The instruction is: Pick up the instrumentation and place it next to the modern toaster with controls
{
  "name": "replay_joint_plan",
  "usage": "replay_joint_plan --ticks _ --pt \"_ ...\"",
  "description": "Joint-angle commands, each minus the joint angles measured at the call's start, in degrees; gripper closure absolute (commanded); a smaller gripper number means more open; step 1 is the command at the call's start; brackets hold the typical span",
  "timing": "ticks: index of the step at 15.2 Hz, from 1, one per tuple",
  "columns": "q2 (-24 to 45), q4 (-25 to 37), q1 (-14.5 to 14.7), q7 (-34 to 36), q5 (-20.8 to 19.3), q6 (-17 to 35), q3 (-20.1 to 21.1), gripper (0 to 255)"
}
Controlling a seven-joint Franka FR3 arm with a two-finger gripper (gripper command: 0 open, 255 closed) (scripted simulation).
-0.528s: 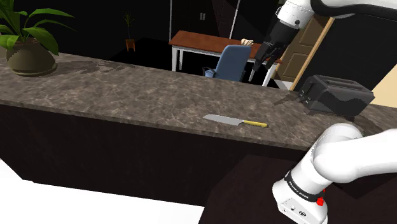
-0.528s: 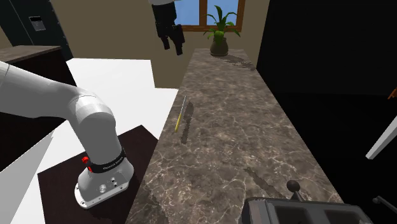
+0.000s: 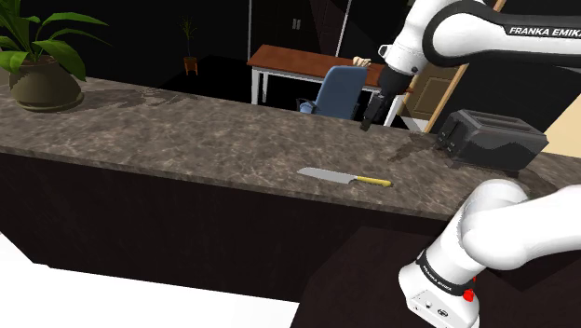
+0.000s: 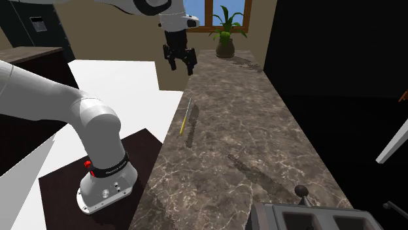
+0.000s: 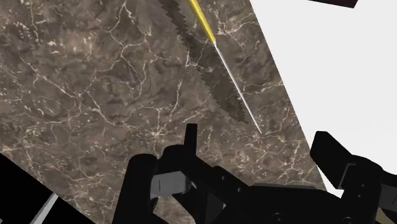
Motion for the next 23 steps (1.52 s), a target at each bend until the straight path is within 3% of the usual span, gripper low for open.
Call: replay_joint_plan --ticks 1,12,20,23 --pt "1.1 -2.9 1.4 -4.4 -0.8 3.2 -1.1 0" --pt "13.7 -14.1 7.3 -28.1 -6.0 22.0 -8.6 0" --pt "19.4 -17.2 7.9 -29.3 -6.2 30.6 -9.9 0" --pt "19.4 -17.2 7.9 -29.3 -6.2 30.6 -9.9 0"
